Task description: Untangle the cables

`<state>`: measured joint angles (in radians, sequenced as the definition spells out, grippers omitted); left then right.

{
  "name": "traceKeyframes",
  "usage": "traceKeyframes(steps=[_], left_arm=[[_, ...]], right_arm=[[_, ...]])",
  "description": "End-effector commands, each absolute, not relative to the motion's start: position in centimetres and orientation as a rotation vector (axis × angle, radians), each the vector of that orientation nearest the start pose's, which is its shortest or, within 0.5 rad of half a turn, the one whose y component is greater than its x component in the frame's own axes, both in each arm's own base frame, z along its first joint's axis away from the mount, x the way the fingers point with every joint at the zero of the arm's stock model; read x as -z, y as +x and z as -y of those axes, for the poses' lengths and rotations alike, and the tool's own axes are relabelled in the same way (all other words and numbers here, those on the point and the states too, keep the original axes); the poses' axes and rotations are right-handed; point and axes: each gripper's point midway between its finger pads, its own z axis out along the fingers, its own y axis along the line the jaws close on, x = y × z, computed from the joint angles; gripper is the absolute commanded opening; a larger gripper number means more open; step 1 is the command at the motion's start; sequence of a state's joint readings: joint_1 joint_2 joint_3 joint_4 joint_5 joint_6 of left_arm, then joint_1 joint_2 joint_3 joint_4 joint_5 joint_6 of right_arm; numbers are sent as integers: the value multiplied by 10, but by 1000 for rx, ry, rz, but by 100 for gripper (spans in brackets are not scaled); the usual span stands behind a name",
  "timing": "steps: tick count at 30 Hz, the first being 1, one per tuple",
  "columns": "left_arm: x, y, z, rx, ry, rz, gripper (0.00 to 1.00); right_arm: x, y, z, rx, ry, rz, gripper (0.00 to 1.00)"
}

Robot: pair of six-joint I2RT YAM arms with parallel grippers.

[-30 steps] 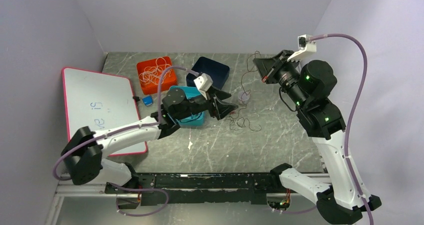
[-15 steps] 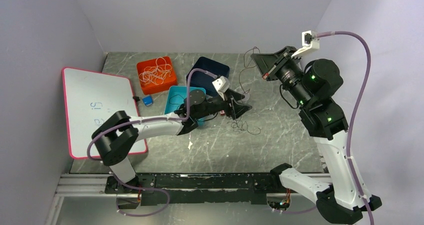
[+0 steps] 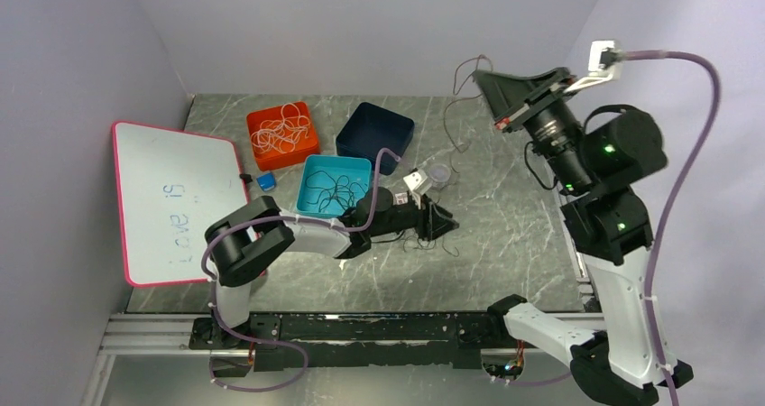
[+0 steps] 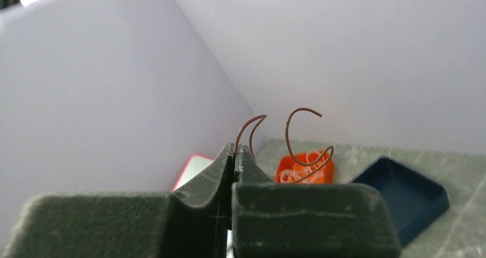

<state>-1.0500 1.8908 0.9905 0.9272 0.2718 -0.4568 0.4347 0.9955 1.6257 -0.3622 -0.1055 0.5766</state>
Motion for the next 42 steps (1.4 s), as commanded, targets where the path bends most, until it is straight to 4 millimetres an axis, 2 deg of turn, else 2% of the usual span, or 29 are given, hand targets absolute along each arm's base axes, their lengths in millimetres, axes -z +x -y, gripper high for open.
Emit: traceKeyframes(steps=[1, 9, 12, 16, 20, 24, 29, 30, 32, 37, 41, 42], left_arm=[[-163, 201, 495, 1412, 709, -1569, 42], [-115, 190, 486, 1383, 709, -1687, 41], [-106, 189, 482, 1375, 700, -1707, 41], [-104, 188, 476, 1361, 691, -1722, 42], [-125, 189, 465, 1340, 661, -1699, 46], [-159, 194, 446, 1271, 617, -1663, 49], [-200, 204, 410, 1129, 549, -1640, 55], [-215, 205, 400, 1104, 529, -1623, 55], [-228, 208, 382, 1044, 497, -1626, 56], [-238, 211, 328, 878, 401, -1692, 55], [-245, 212, 275, 747, 298, -1736, 56], [-240, 213, 265, 709, 291, -1766, 56]], right_arm=[[-622, 216, -140, -933, 2, -1165, 0], [-691, 188, -126, -937, -28, -972, 0], [-707, 182, -122, -921, -37, -928, 0], [-715, 184, -117, -882, -29, -910, 0], [-702, 200, -123, -853, -37, -971, 0], [-682, 217, -132, -835, -51, -1039, 0], [-659, 236, -139, -793, -69, -1116, 0], [-655, 238, -140, -785, -74, -1127, 0], [-648, 244, -142, -771, -80, -1148, 0], [-626, 259, -152, -751, -118, -1219, 0], [-595, 284, -165, -716, -160, -1317, 0], [-589, 288, -168, -712, -165, -1333, 0]])
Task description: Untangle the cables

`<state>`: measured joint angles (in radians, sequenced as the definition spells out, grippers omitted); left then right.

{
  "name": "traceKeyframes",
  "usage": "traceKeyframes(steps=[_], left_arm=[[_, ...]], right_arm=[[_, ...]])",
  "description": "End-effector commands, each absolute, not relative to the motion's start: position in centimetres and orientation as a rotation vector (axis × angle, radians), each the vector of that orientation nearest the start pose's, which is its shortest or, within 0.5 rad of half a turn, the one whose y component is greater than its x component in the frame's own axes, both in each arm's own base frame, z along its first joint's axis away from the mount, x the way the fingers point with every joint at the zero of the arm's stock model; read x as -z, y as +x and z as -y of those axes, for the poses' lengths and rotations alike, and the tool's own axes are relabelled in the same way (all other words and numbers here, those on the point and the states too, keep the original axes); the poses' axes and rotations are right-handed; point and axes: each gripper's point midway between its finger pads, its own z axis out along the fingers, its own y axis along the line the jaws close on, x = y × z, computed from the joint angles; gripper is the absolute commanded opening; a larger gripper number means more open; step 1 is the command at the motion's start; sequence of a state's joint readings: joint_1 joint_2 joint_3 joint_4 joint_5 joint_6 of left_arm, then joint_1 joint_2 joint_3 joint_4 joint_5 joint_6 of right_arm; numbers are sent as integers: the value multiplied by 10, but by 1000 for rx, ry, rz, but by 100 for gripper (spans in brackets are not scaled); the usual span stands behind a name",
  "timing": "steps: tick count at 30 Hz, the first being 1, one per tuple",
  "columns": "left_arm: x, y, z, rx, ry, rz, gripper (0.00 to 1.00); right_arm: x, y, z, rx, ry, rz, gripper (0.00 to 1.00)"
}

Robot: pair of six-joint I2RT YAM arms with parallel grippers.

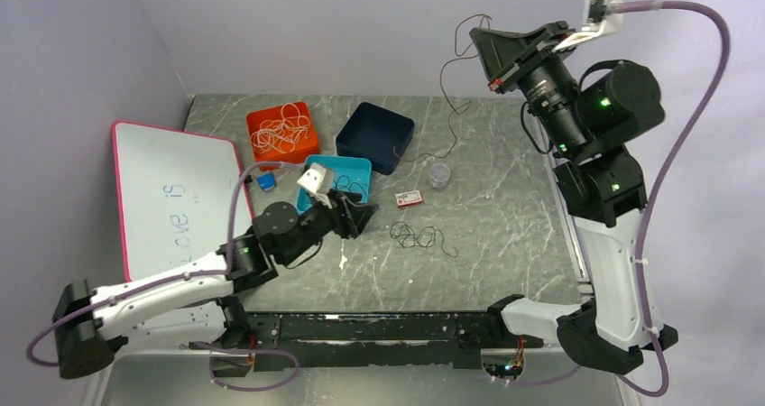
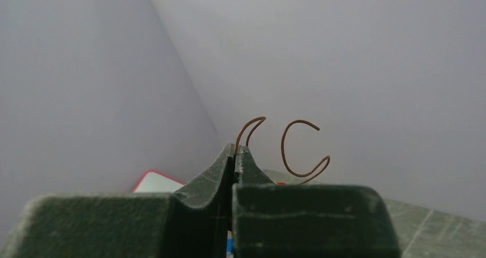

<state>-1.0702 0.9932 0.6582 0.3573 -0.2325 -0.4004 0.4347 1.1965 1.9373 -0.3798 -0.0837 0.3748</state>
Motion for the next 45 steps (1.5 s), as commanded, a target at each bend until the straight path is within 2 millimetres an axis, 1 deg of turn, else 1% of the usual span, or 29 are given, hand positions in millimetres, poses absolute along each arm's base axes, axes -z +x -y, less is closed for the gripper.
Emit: traceKeyframes(steps=[1, 6, 8, 10, 11, 15, 18, 23, 27, 31, 34, 40, 45], left_arm=[[-241, 214, 253, 680, 268, -1780, 56], [-241, 223, 193, 537, 134, -1856, 59], [-238, 228, 170, 474, 83, -1896, 60], [-238, 233, 152, 430, 51, -1926, 60], [-239, 235, 146, 416, 40, -1935, 61], [-232, 245, 125, 348, 5, -1986, 61], [-224, 252, 106, 293, -56, -2038, 60], [-222, 252, 80, 248, -151, -2044, 60], [-227, 243, 70, 235, -177, -2003, 60], [-230, 234, 68, 269, -173, -1960, 59], [-236, 231, 73, 308, -147, -1934, 58], [-239, 230, 77, 334, -119, -1915, 58], [-241, 228, 75, 331, -123, -1900, 58]], right_arm=[[-582, 294, -171, -710, -168, -1348, 0], [-545, 321, -193, -728, -190, -1431, 0], [-535, 327, -202, -722, -198, -1453, 0], [-526, 330, -214, -720, -212, -1473, 0], [-521, 329, -225, -727, -229, -1482, 0], [-508, 332, -247, -723, -251, -1504, 0], [-498, 336, -264, -735, -269, -1519, 0], [-480, 343, -293, -769, -309, -1543, 0], [-461, 351, -316, -786, -343, -1568, 0], [-445, 358, -332, -809, -361, -1589, 0], [-434, 363, -341, -820, -367, -1601, 0], [-410, 373, -357, -832, -374, -1639, 0], [-384, 383, -368, -830, -380, -1675, 0]])
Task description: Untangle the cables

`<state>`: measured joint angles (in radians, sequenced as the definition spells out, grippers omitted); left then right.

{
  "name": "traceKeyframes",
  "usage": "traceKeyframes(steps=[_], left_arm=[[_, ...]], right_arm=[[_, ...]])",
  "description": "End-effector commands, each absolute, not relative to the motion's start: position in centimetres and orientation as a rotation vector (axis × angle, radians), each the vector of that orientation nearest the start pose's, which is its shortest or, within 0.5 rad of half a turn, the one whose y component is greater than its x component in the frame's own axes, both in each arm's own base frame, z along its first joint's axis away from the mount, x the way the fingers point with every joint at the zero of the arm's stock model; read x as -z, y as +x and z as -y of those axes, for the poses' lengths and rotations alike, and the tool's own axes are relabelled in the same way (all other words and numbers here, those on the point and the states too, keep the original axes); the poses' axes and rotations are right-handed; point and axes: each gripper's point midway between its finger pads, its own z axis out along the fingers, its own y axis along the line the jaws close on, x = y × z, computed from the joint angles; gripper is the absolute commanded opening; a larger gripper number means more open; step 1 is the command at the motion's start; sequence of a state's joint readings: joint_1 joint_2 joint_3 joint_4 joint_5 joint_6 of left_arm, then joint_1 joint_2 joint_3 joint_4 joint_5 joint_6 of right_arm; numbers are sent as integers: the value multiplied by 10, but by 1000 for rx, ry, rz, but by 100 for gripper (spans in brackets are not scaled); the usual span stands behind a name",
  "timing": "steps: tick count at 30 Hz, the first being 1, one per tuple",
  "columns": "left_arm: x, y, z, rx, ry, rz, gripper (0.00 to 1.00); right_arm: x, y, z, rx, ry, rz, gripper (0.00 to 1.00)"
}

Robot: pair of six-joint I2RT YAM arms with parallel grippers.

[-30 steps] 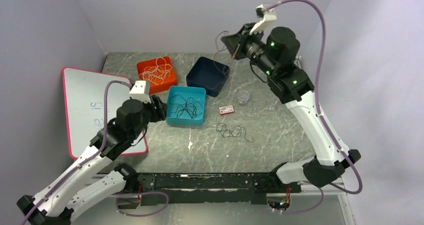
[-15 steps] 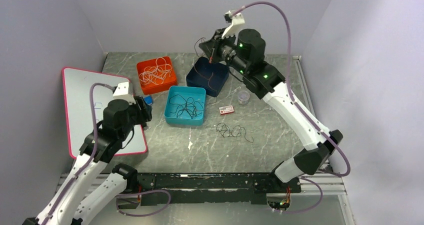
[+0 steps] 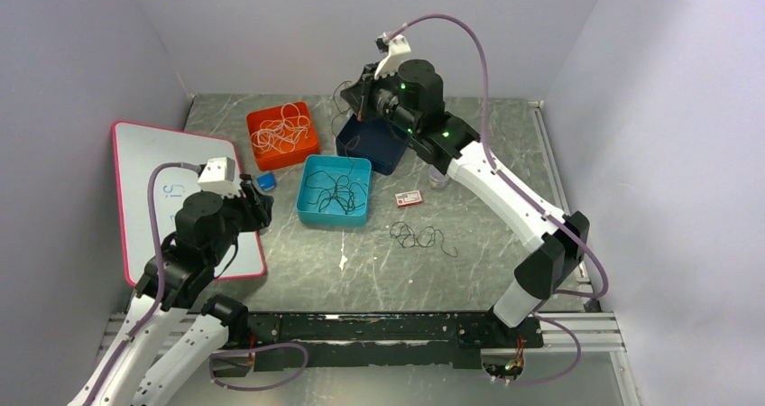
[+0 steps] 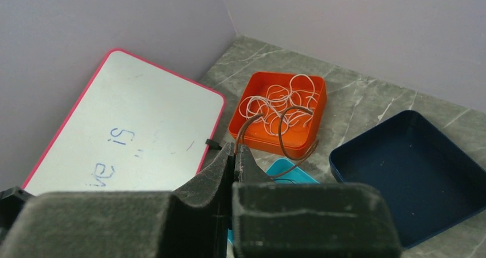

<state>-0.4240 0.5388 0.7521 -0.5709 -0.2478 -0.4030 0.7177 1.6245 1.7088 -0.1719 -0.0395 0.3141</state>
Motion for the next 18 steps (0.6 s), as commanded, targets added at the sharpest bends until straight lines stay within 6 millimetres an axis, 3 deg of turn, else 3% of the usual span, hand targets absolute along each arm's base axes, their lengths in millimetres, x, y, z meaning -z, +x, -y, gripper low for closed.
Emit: traceKeyframes(steps=[1, 11, 18], left_arm=[[-240, 228, 75, 332, -125, -1899, 58], [-238, 229, 75, 330, -123, -1903, 57], [-238, 229, 75, 333, -121, -1902, 57]], right_arm=[[-376, 386, -371, -829, -381, -1685, 0], [-307, 407, -397, -823, -432, -1779, 0], [-279, 410, -404, -824, -454, -1819, 0]])
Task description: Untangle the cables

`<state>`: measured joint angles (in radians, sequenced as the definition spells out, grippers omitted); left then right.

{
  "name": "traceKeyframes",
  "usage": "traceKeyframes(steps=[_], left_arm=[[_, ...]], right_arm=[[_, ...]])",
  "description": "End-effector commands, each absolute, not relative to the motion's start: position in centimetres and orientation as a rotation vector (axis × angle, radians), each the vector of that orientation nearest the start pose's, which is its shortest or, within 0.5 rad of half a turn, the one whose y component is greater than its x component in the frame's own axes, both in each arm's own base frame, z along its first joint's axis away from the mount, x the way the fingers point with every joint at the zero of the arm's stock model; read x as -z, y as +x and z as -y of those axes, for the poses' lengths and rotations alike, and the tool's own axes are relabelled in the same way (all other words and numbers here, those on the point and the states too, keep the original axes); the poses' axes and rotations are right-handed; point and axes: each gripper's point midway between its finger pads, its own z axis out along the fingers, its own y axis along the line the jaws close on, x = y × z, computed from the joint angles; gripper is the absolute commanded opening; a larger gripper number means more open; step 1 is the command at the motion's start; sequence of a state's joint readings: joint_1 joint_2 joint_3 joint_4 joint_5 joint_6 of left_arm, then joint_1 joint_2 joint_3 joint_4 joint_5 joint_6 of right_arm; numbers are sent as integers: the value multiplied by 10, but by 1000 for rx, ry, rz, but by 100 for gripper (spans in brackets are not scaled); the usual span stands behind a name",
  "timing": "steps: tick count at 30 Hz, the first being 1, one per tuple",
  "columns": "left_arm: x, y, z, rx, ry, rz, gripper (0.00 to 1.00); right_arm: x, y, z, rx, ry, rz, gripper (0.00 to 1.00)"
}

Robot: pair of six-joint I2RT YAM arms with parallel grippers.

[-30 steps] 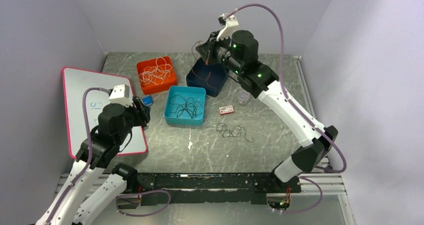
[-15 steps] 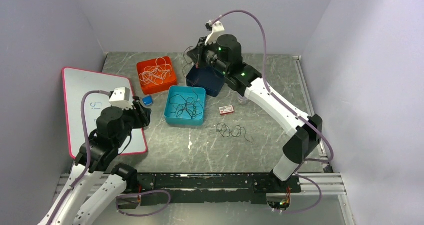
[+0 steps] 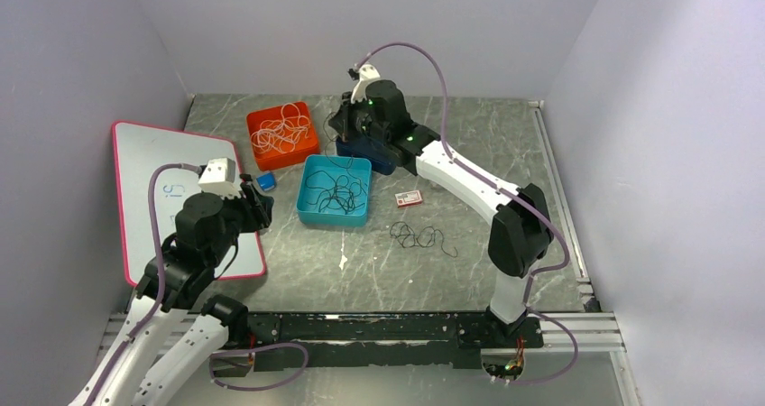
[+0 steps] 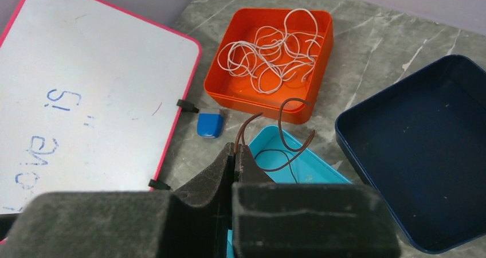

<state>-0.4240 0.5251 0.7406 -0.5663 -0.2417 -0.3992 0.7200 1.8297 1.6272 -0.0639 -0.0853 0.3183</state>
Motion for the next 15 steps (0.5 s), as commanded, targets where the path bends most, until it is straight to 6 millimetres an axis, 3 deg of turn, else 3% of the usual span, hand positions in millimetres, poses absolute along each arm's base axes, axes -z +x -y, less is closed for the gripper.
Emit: traceKeyframes(steps=[1, 15], left_arm=[[-238, 229, 76, 334, -121, -1902, 57], [-235, 230, 78, 339, -113, -1906, 57]], right_arm=[[-272, 410, -404, -821, -459, -1832, 0], [-158, 403, -411, -769, -576, -2058, 0]])
